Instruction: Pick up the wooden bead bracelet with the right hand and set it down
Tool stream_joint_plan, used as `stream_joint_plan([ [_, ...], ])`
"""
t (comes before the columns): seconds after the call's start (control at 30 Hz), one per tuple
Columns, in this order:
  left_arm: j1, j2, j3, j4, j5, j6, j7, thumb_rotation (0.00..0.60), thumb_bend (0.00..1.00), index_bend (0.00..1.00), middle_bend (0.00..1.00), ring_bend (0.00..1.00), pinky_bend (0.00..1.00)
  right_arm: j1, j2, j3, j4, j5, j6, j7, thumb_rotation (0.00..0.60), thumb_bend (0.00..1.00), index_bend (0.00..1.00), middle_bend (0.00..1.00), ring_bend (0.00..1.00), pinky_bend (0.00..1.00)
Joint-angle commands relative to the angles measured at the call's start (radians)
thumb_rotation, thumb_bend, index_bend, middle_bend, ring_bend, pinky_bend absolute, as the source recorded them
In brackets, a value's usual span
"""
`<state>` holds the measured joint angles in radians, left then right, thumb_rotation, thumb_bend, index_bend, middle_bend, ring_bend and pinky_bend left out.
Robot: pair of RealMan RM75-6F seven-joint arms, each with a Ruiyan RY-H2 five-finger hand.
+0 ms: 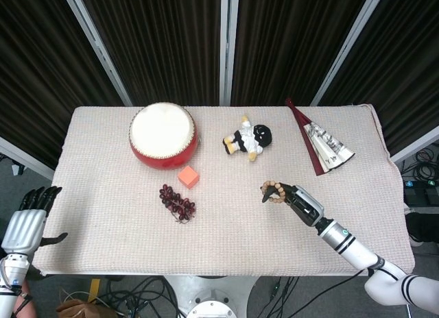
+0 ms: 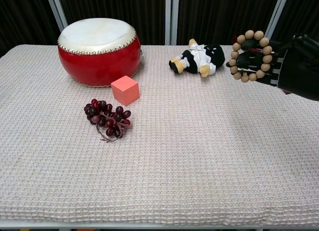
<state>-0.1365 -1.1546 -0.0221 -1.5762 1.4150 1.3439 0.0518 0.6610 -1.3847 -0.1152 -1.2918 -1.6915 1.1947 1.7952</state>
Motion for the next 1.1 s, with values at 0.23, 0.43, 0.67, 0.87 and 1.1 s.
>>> stream_joint_plan([
  [0.23, -0.008, 0.004, -0.001, -0.008, -0.003, -0.011, 0.009, 0.6, 0.0, 0.08, 0.08, 0.0, 0.0, 0.005, 0.0, 0.002, 0.014, 0.002, -0.007, 0.014, 0.175, 0.69, 0.33, 0.42, 0.12, 0.0],
  [0.43, -0.012, 0.006, -0.002, -0.014, -0.006, -0.018, 0.014, 0.6, 0.0, 0.08, 0.08, 0.0, 0.0, 0.002, -0.002, 0.009, 0.015, 0.021, -0.02, 0.017, 0.177, 0.6, 0.33, 0.43, 0.12, 0.0],
  [0.67, -0.014, 0.006, -0.001, -0.017, -0.005, -0.018, 0.016, 0.6, 0.0, 0.08, 0.08, 0.0, 0.0, -0.003, -0.011, 0.028, 0.024, 0.078, -0.081, -0.152, 0.176, 0.08, 0.33, 0.43, 0.13, 0.0],
  [0.87, -0.014, 0.005, 0.002, -0.017, -0.007, -0.023, 0.013, 0.6, 0.0, 0.08, 0.08, 0.0, 0.0, -0.01, -0.045, 0.066, 0.055, 0.167, -0.154, -0.55, 0.173, 0.0, 0.34, 0.44, 0.13, 0.0],
  [1.1, -0.013, 0.003, 0.005, -0.013, -0.007, -0.023, 0.007, 0.6, 0.0, 0.08, 0.08, 0.0, 0.0, 0.011, -0.126, 0.094, 0.107, 0.25, -0.252, -1.138, 0.174, 0.0, 0.34, 0.42, 0.12, 0.0],
])
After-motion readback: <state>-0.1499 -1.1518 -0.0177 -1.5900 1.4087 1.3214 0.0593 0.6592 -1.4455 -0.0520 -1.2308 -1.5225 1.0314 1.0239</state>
